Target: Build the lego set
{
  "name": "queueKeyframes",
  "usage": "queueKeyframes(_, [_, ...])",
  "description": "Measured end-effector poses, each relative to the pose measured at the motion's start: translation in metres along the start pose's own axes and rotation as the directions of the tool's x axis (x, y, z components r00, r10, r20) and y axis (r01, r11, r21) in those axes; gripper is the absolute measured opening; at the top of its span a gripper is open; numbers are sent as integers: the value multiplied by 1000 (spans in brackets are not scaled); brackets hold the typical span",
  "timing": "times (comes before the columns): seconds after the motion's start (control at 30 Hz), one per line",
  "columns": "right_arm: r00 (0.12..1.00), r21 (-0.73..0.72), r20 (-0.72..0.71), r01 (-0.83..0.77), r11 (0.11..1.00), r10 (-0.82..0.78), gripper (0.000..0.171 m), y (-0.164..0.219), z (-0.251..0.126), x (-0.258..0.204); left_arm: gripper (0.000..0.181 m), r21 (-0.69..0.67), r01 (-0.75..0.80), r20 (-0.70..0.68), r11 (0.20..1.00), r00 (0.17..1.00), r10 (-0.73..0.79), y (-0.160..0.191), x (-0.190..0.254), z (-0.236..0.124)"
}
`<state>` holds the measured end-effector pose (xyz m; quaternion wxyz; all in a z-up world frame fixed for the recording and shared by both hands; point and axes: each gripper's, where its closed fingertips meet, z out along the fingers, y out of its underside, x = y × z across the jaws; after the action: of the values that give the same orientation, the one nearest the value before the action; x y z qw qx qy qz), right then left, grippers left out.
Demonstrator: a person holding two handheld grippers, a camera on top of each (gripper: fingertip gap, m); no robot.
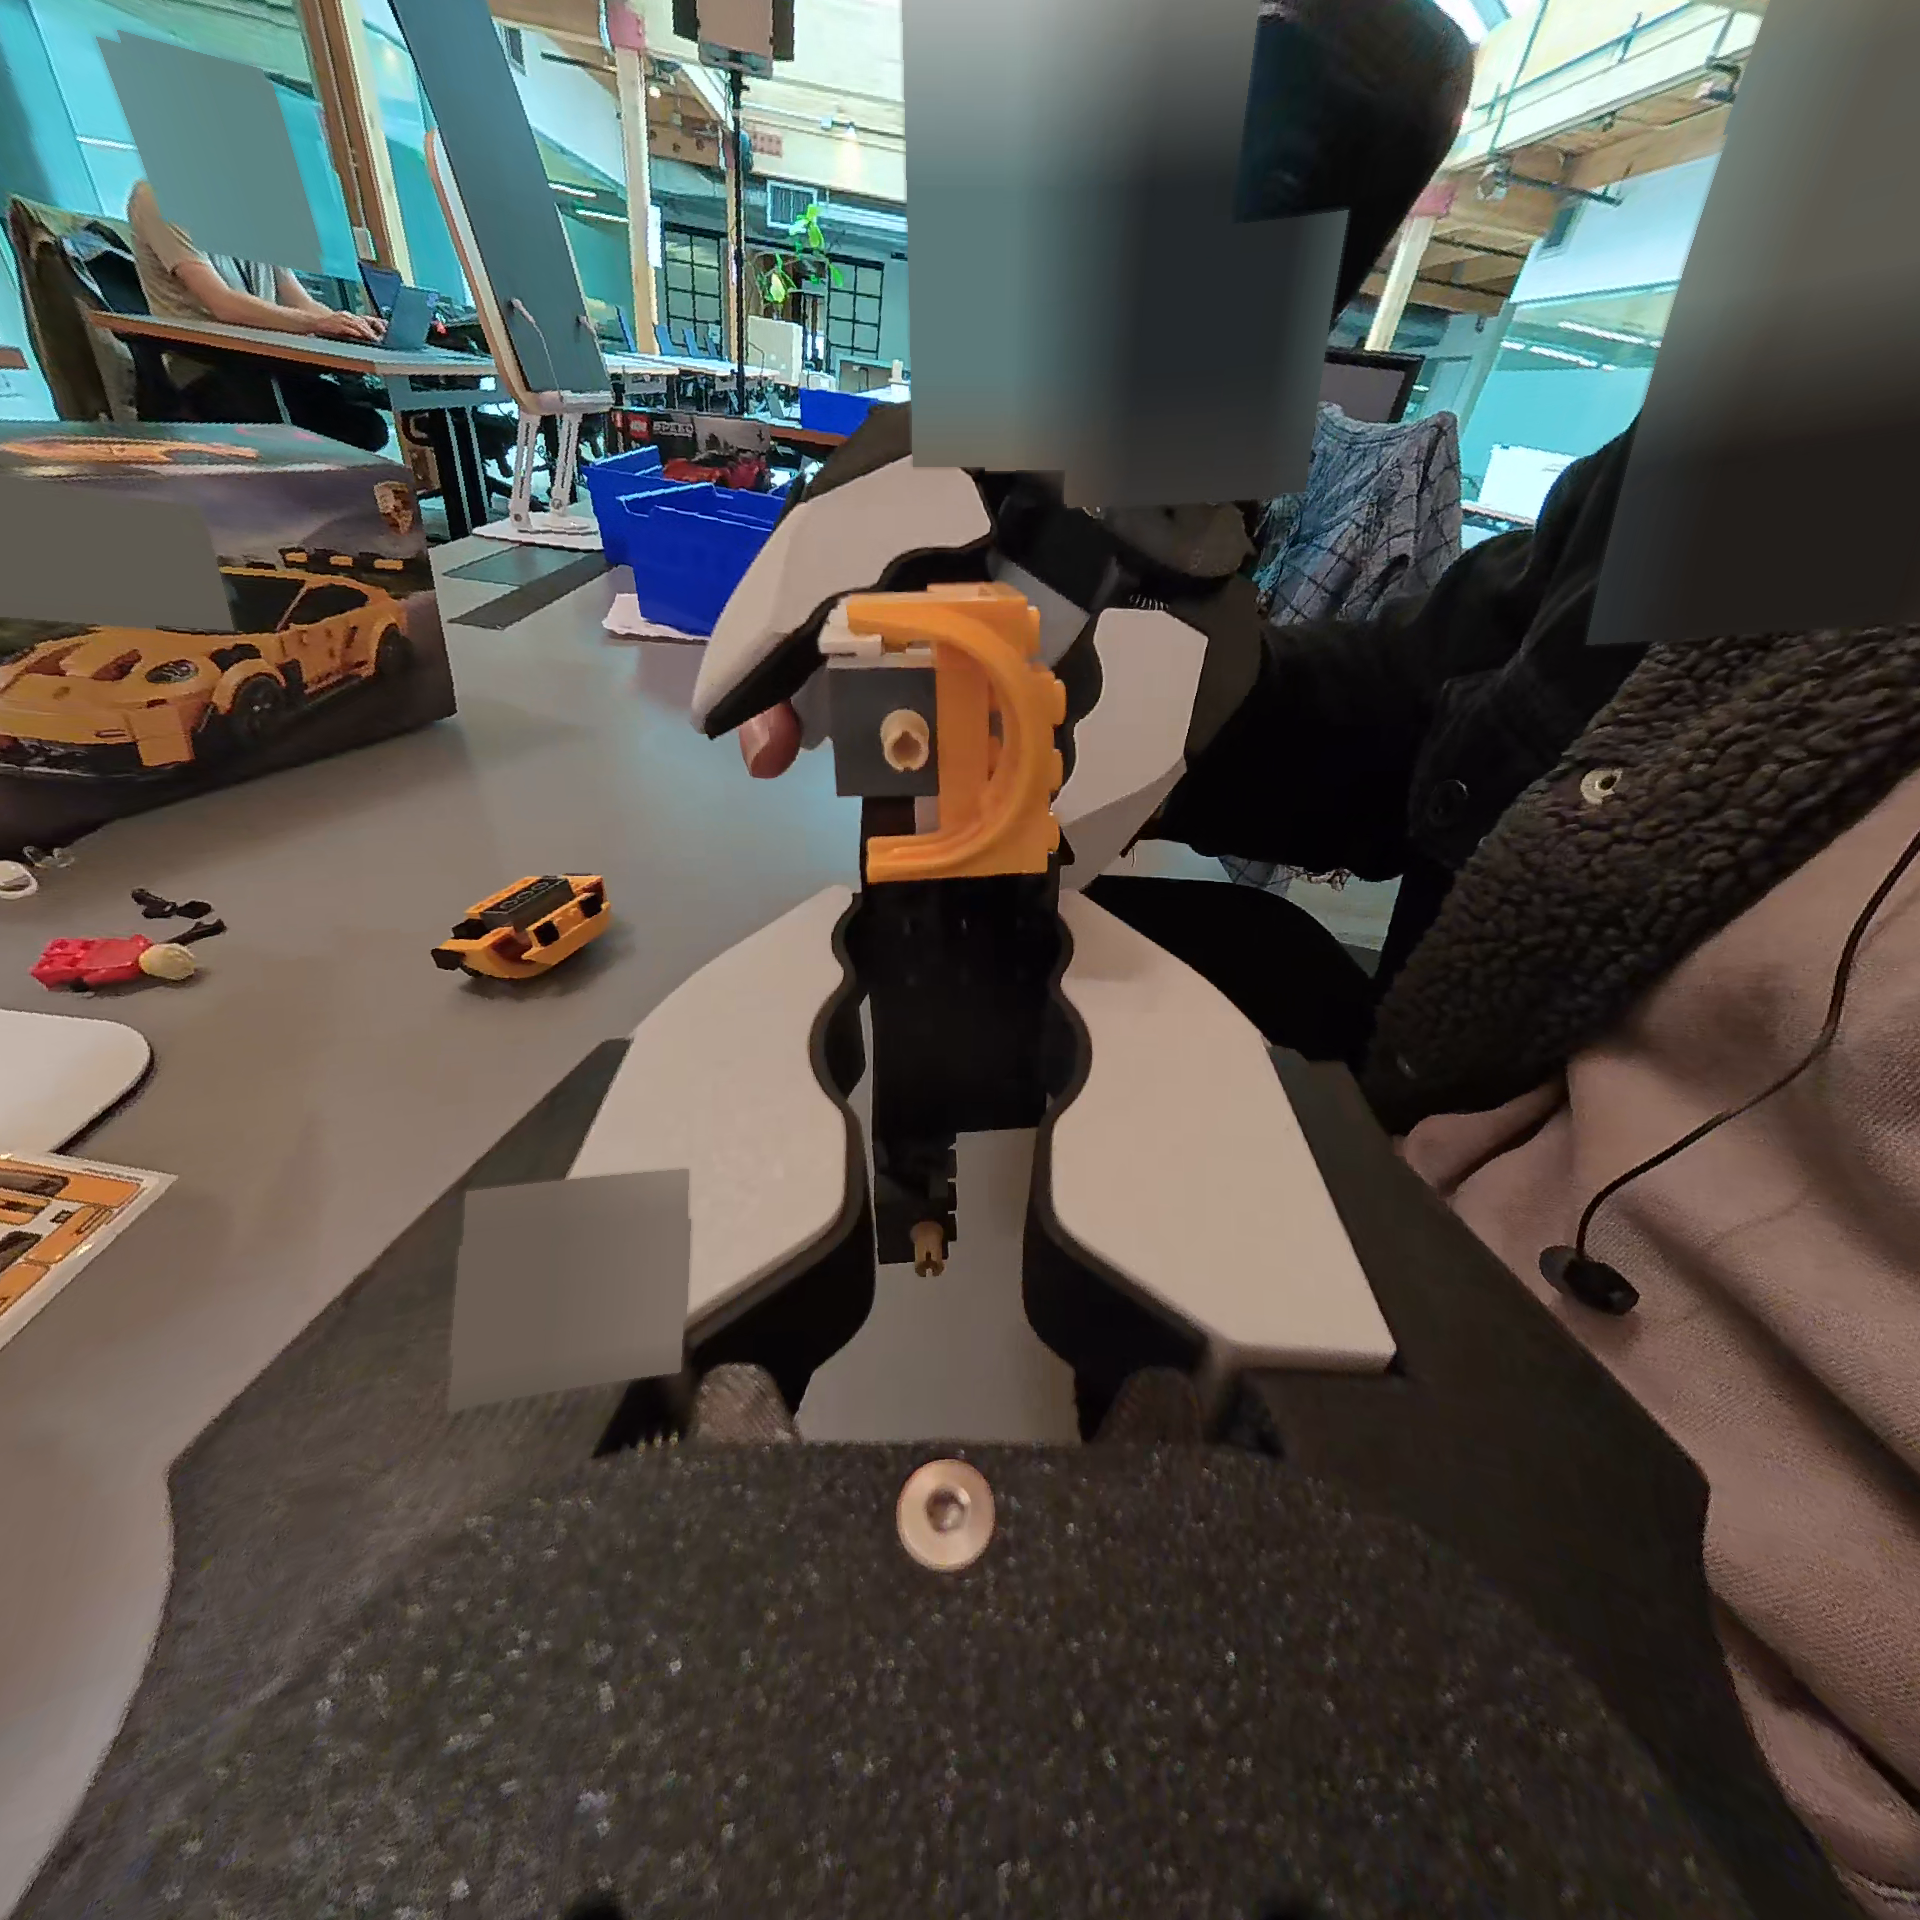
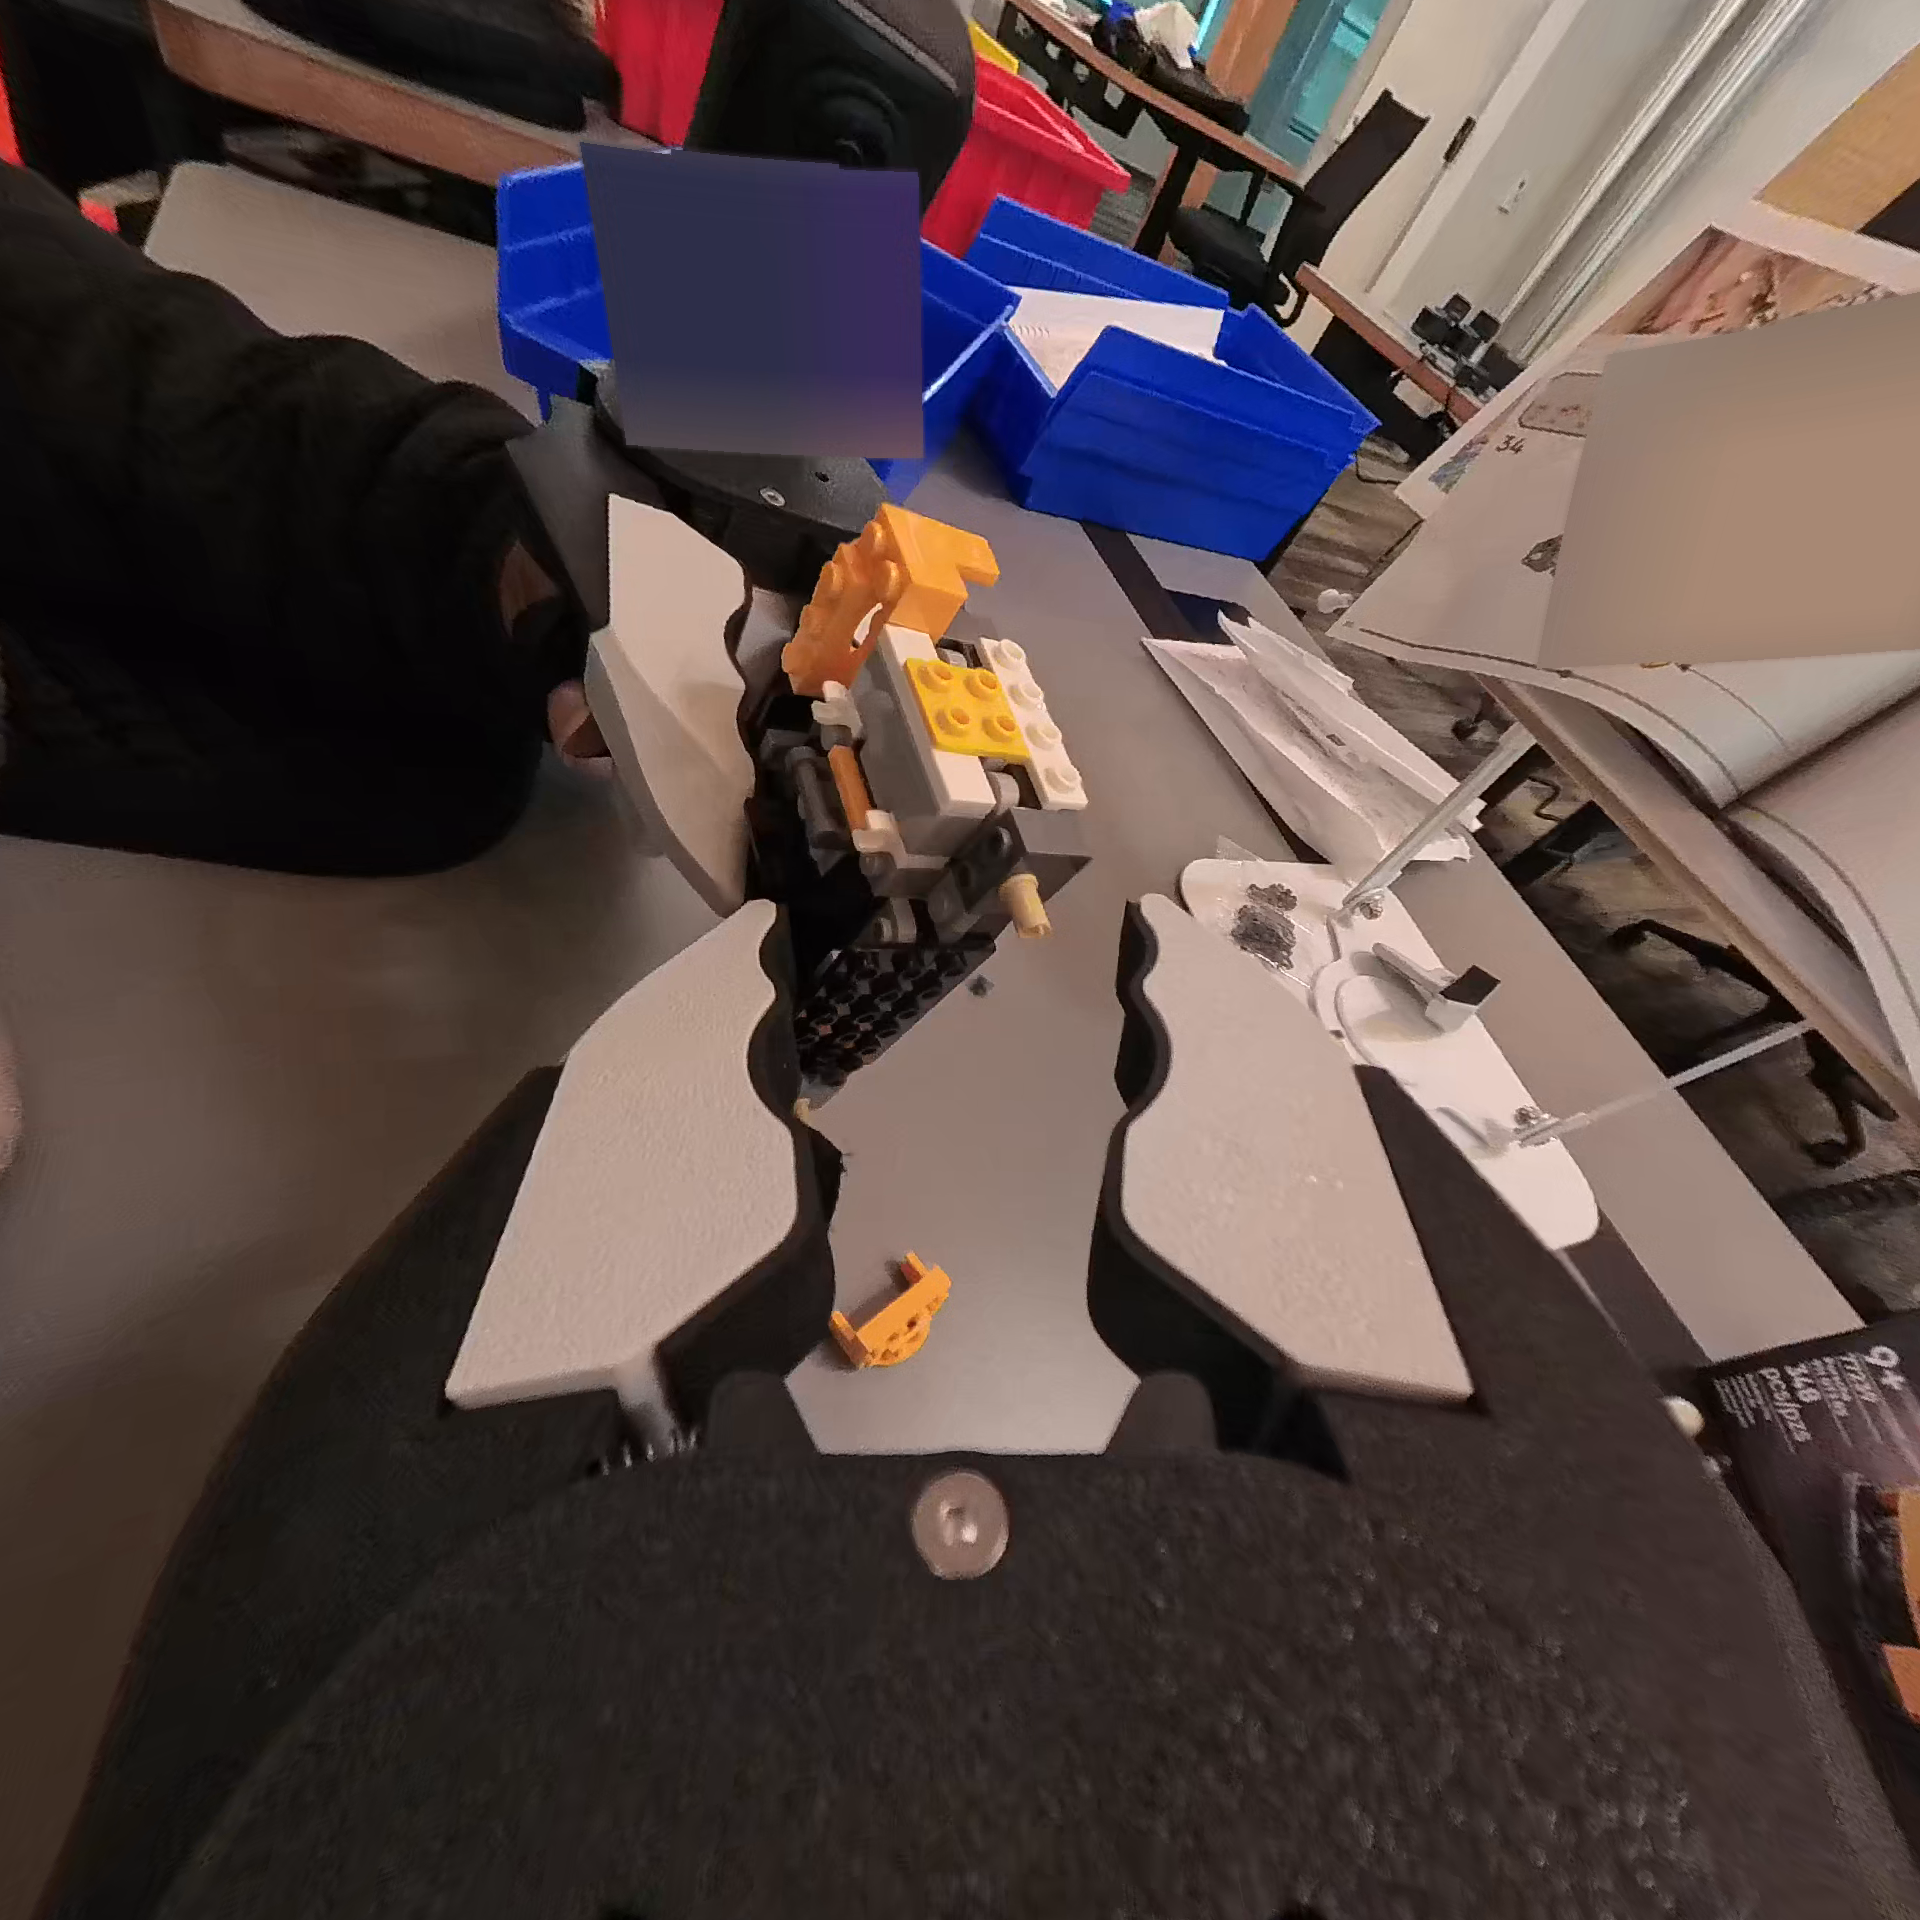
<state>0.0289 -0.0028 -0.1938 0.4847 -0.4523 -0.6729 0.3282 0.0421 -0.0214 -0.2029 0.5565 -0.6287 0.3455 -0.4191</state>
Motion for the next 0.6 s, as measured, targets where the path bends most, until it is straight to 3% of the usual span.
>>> queueKeyframes(0.13, [996, 51, 53, -76, 996, 73, 57, -8, -5, 0, 30, 52, 103, -68, 993, 993, -99, -3, 1, -3])
queueKeyframes(0.27, [968, 94, 148, -215, 972, 200, 45, -5, -19, 12, 30, 138, 317, -181, 938, 939, -291, -13, -7, -15])
queueKeyframes(0.33, [962, -55, 169, -209, 976, 216, 32, 32, -18, 17, 30, 196, 410, -211, 891, 905, -370, -20, -17, -25])
queueKeyframes(0.43, [955, -376, 166, -170, 911, 246, 31, 108, -12, 10, 30, 271, 536, -260, 799, 840, -476, -28, -30, -36])
queueKeyframes(0.6, [953, -450, 261, -19, 893, 152, 39, 140, 0, -22, 30, 306, 667, -385, 680, 739, -552, -36, -36, -45])
